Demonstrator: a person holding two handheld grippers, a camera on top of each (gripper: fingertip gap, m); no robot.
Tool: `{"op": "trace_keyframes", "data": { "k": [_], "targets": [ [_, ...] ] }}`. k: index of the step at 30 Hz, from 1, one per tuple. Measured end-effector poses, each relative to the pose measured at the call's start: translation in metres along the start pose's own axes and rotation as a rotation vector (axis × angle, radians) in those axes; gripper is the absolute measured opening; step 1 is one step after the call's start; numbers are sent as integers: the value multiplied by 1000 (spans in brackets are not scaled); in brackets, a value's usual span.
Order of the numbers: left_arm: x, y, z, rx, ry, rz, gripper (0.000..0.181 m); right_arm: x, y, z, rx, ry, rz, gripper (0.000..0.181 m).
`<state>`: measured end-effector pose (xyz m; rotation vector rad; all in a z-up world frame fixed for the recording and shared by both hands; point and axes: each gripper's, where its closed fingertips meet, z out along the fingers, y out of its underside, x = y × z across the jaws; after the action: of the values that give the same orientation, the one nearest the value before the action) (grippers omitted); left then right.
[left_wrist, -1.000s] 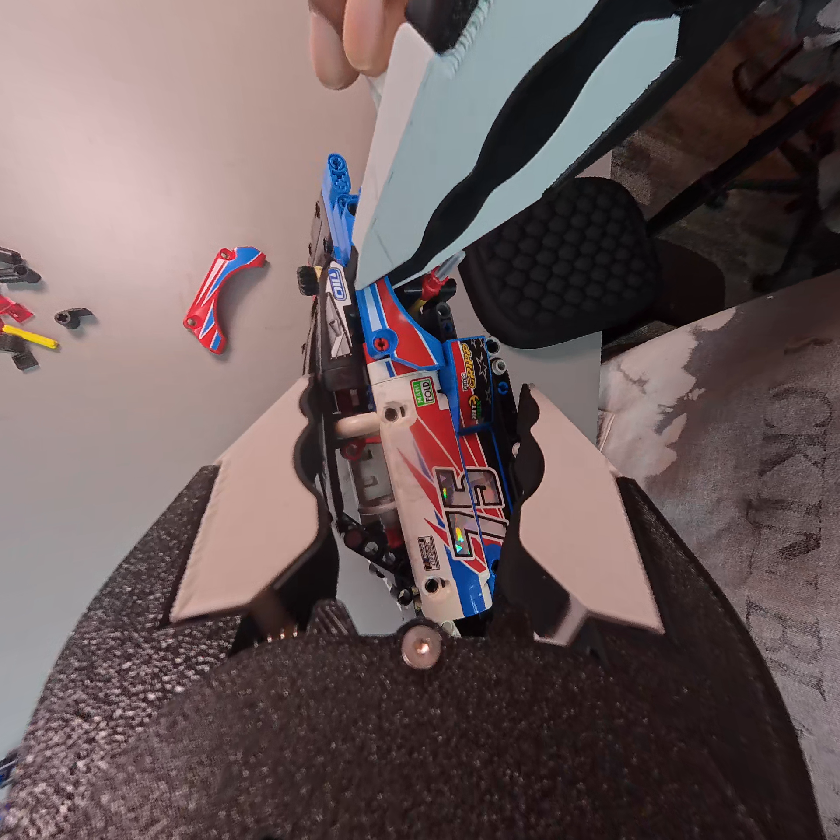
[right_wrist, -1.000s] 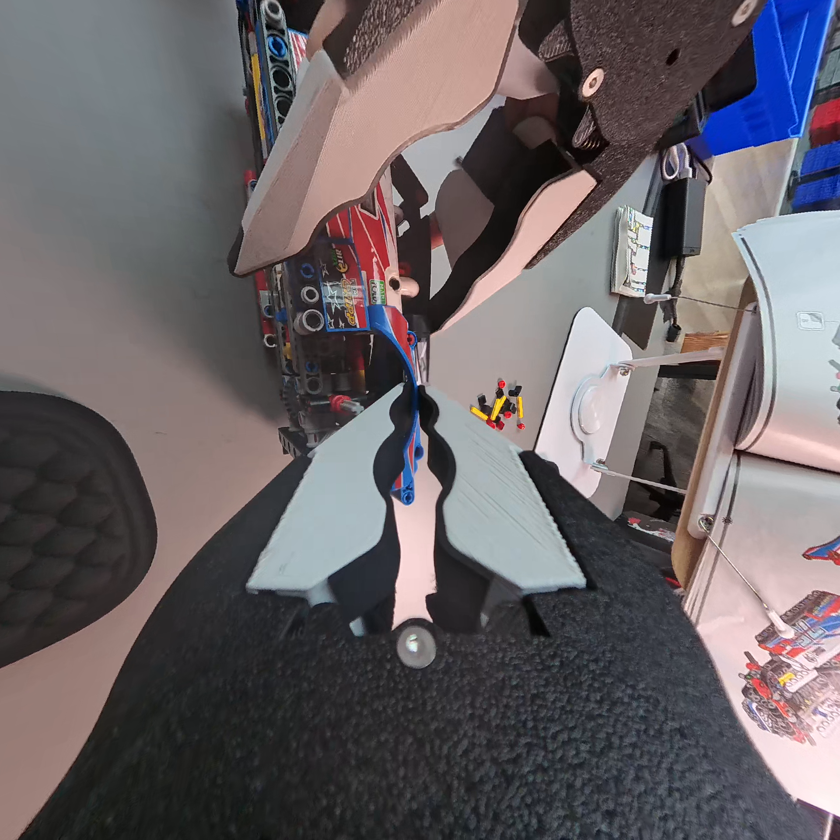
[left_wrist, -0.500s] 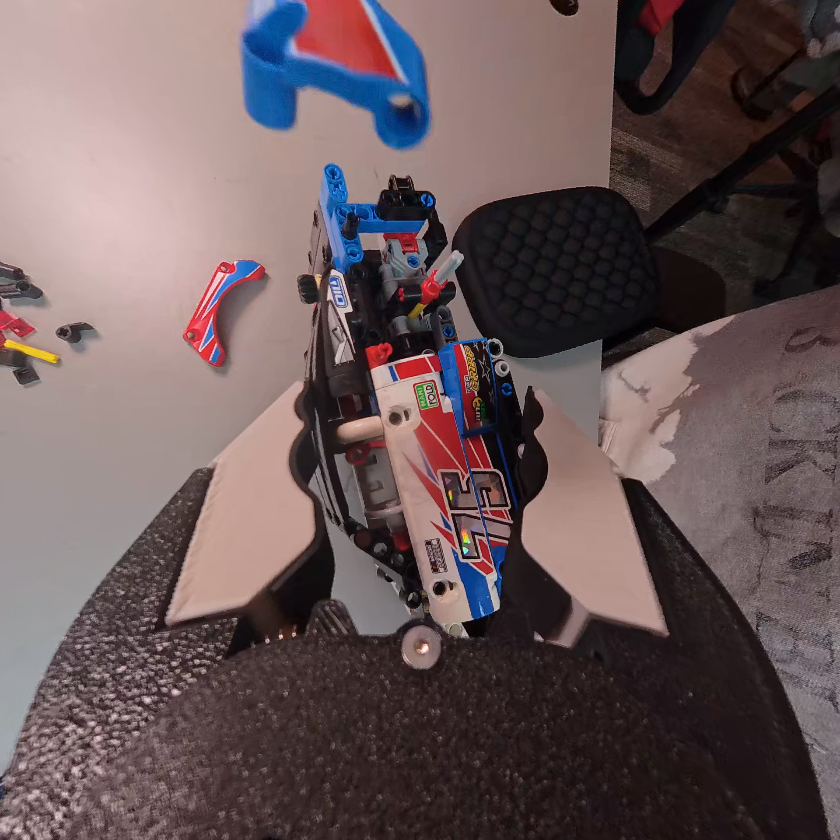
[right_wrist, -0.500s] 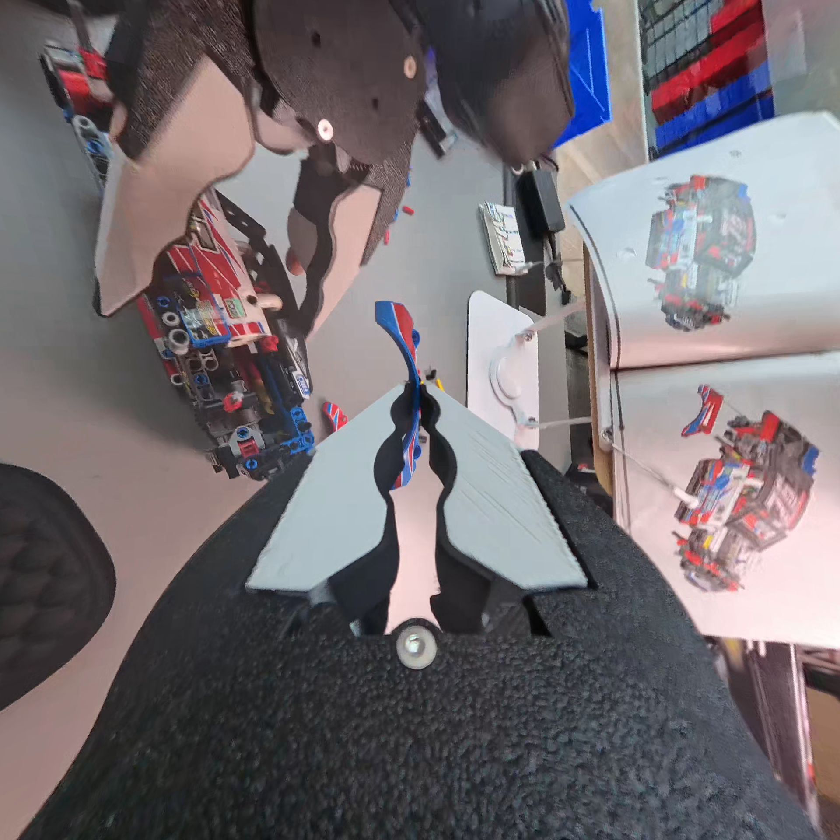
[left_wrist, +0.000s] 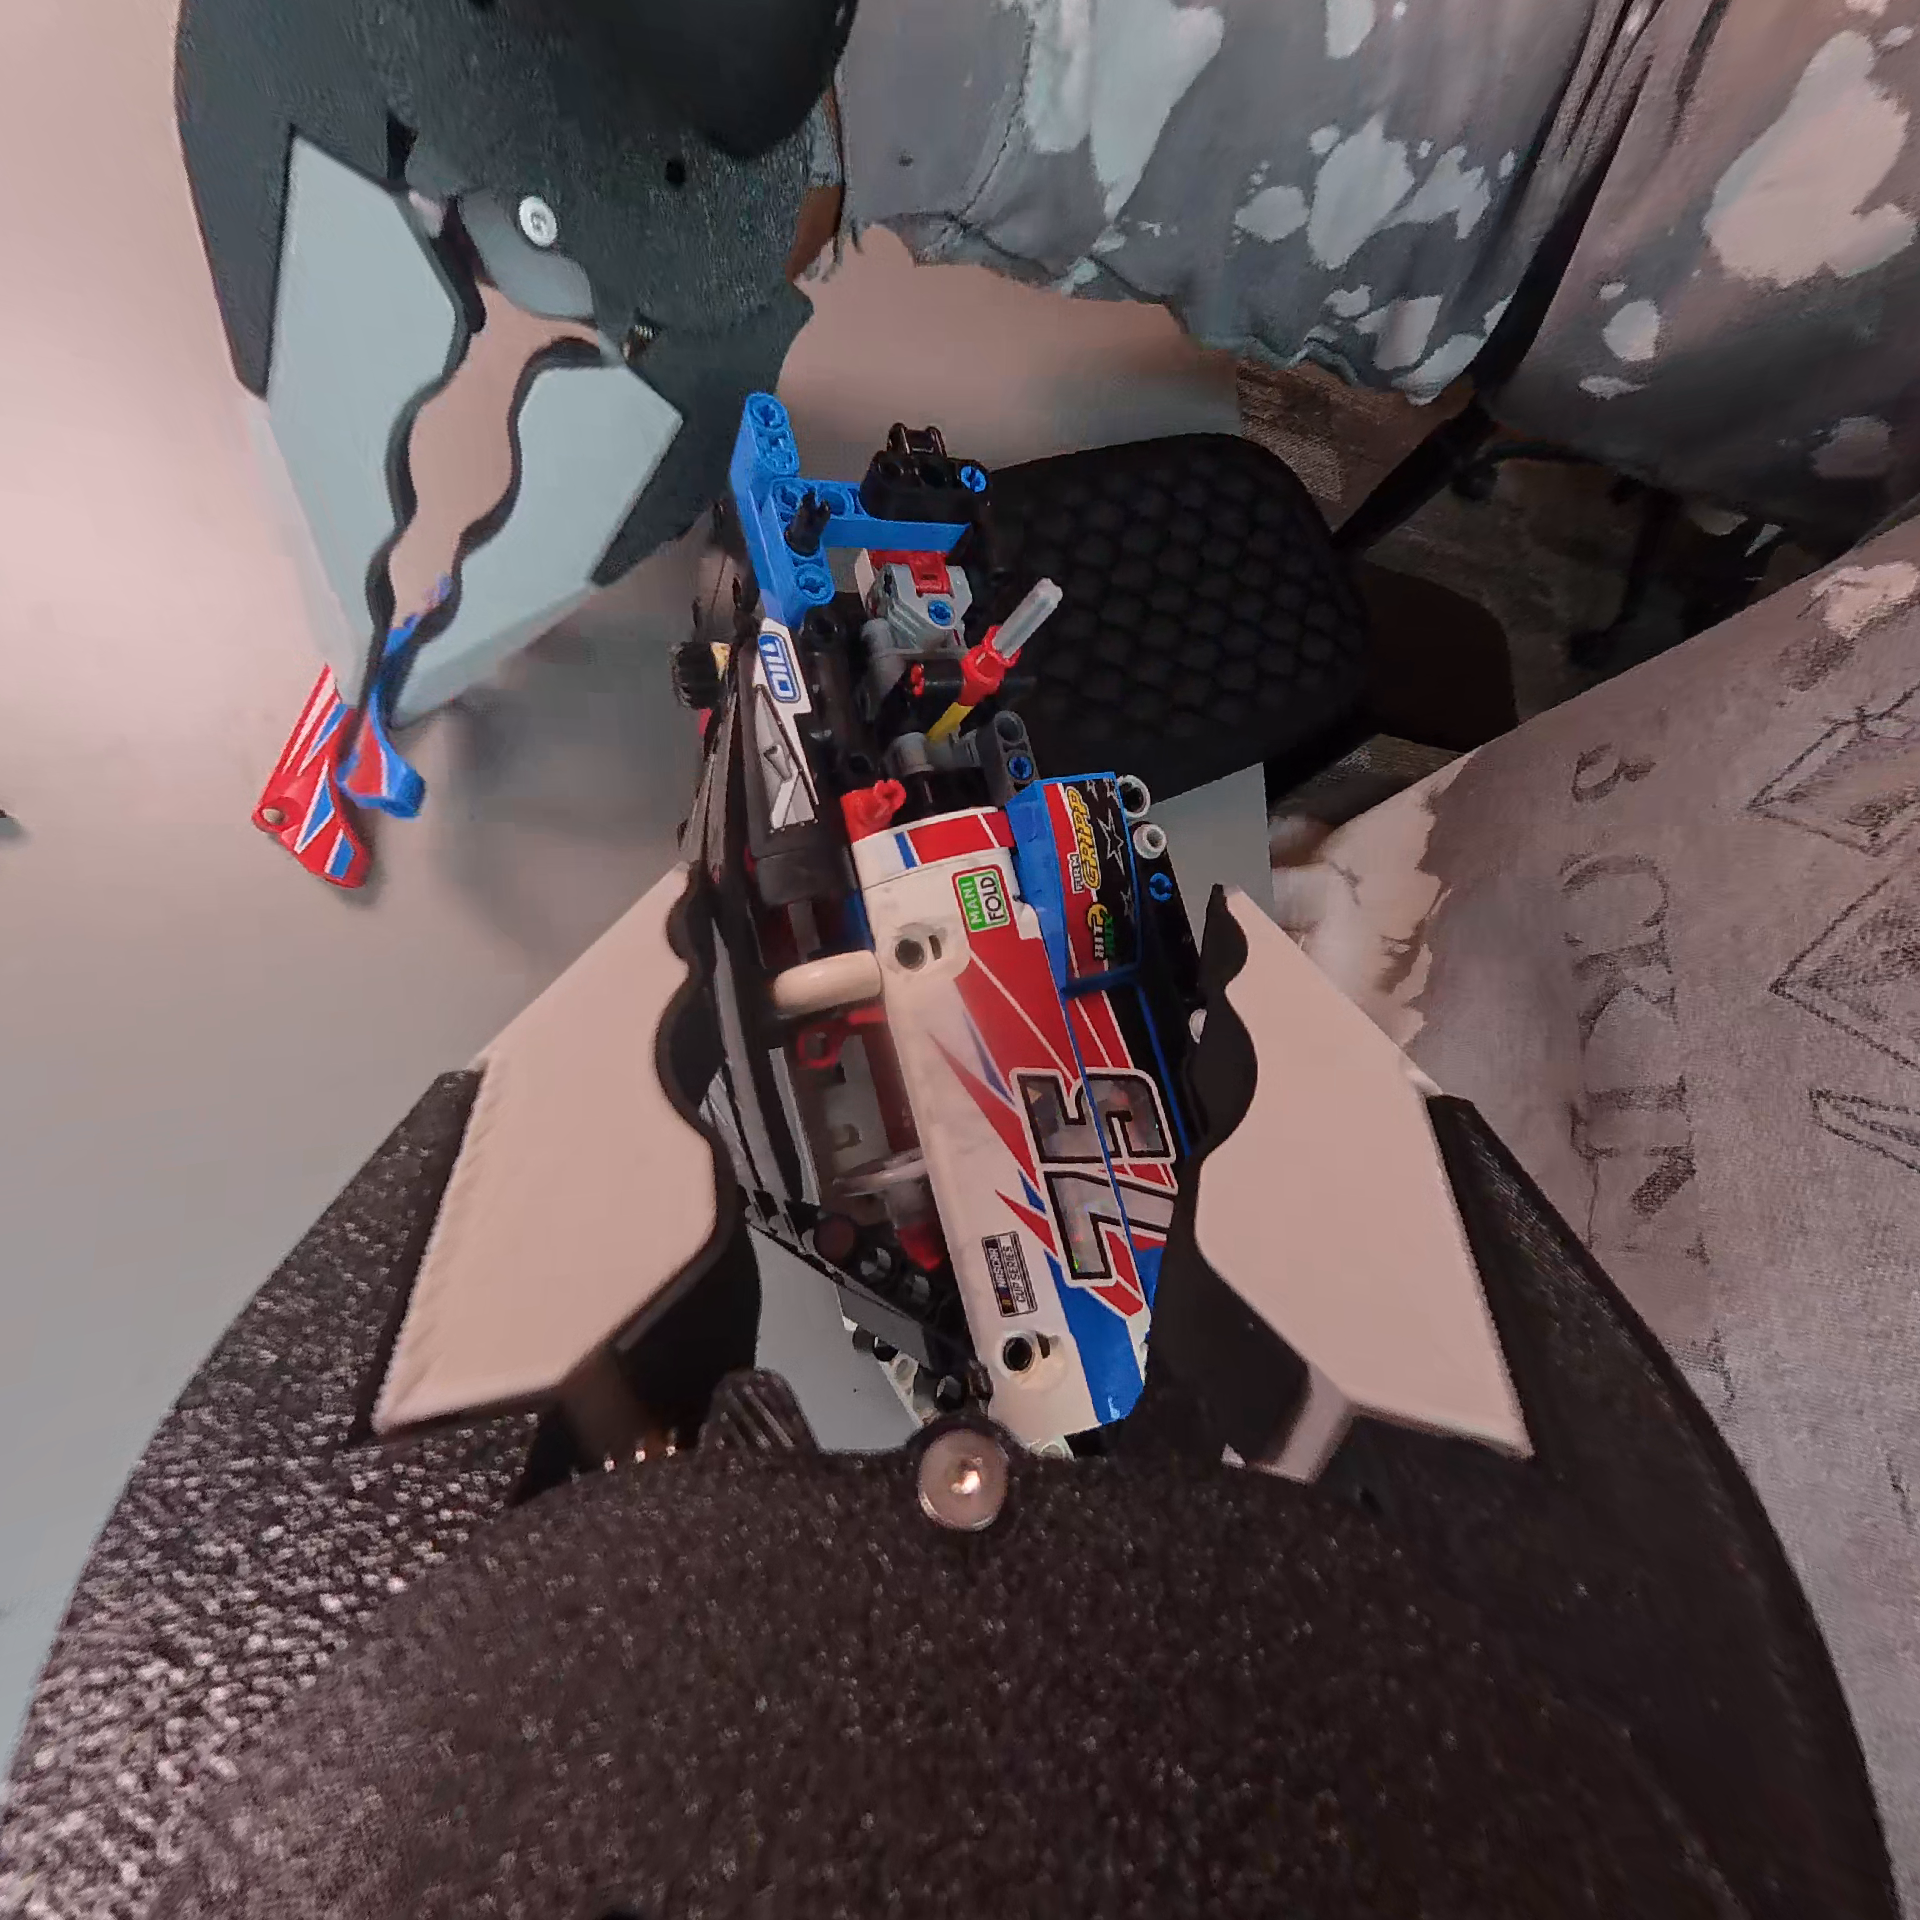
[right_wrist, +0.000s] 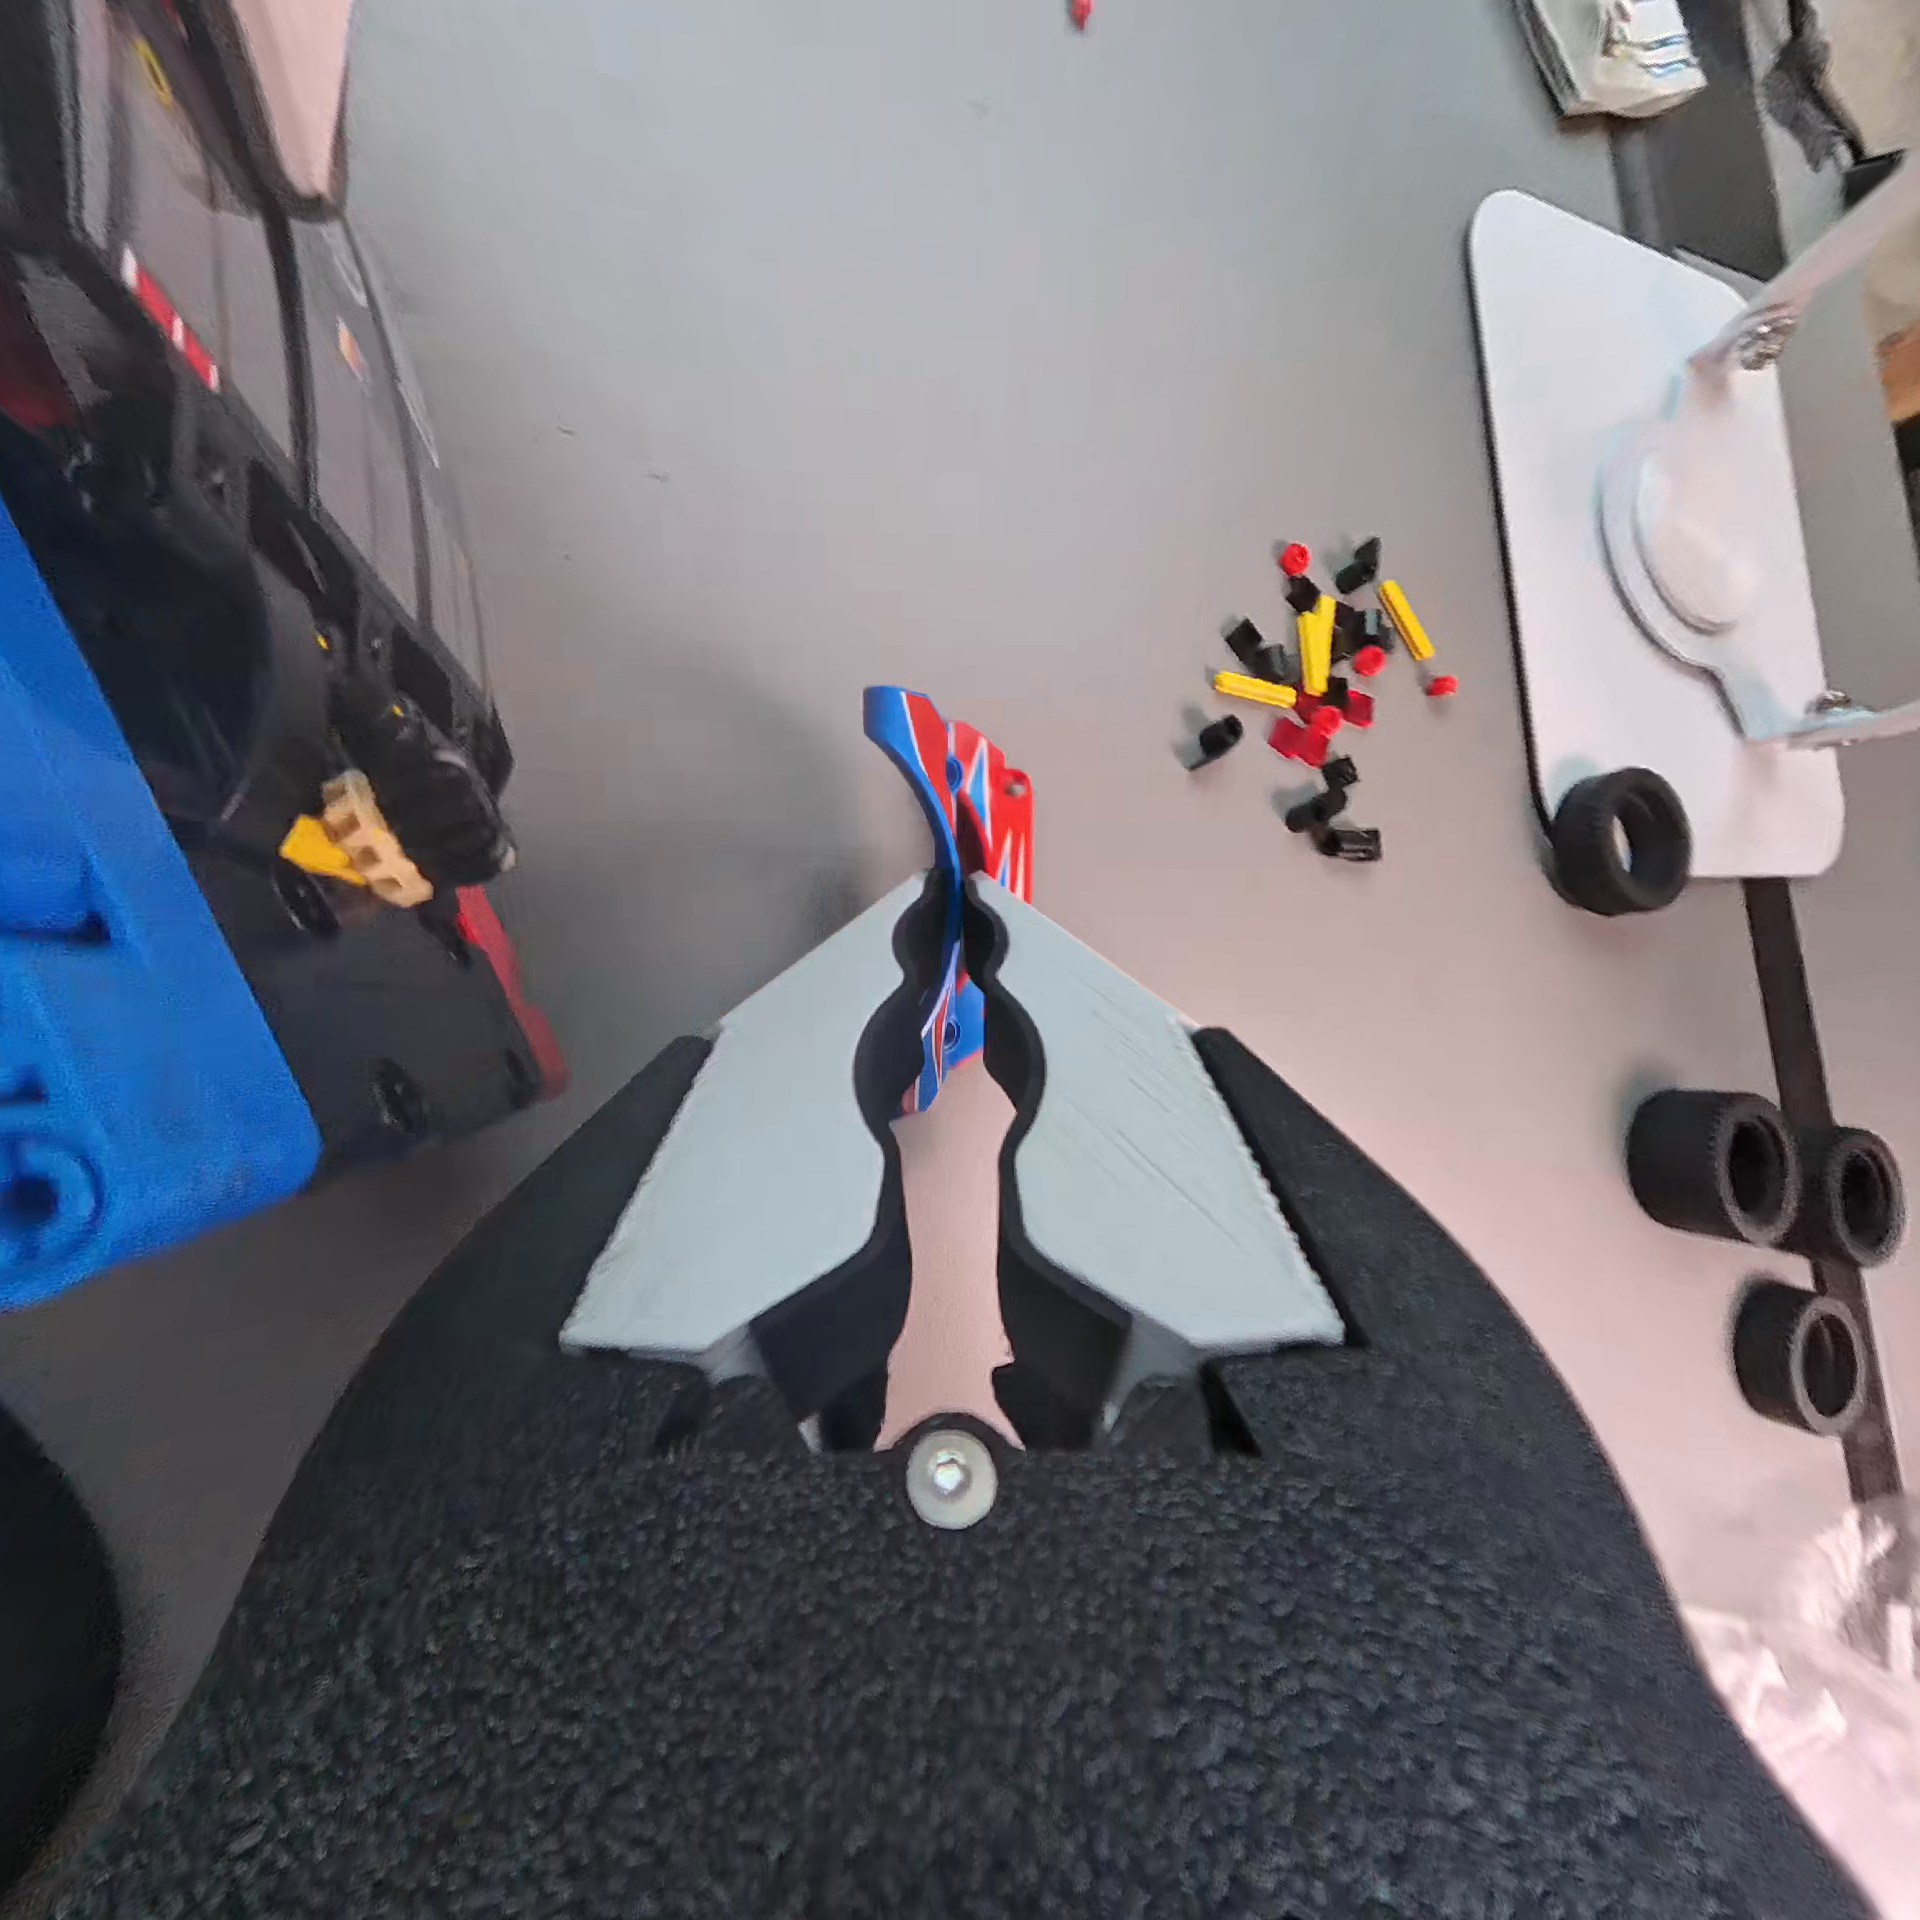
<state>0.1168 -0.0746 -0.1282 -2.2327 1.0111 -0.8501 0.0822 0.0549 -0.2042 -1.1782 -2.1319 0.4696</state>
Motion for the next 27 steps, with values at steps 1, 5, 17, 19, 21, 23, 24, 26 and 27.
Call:
{"op": "trace_keyframes", "data": {
  "k": [1,5,17,19,21,23,24,26,27],
  "targets": [
    [0,0,0,4,2,-6,92,-4,-3,4,5,-17,-7,4],
    [-1,0,-1,25,16,-21,92,8,-7,-4,48,4,55,29],
    [5,-2,0,45,71,0,91,-70,-36,-110,324,-338,323,95],
    [9,-3,2,53,99,7,89,-91,-48,-85,337,-319,283,100],
    [17,-2,4,53,130,27,88,-103,-70,-71,400,-287,223,75],
    [23,1,2,39,134,55,88,-109,-79,-70,415,-269,164,72],
    [25,2,0,45,126,69,88,-109,-81,-72,408,-261,154,70],
    [28,0,-8,75,121,76,88,-108,-88,-85,414,-243,134,69],
    [28,-4,-15,108,110,78,91,-106,-92,-94,413,-231,126,69]
  ]
}}
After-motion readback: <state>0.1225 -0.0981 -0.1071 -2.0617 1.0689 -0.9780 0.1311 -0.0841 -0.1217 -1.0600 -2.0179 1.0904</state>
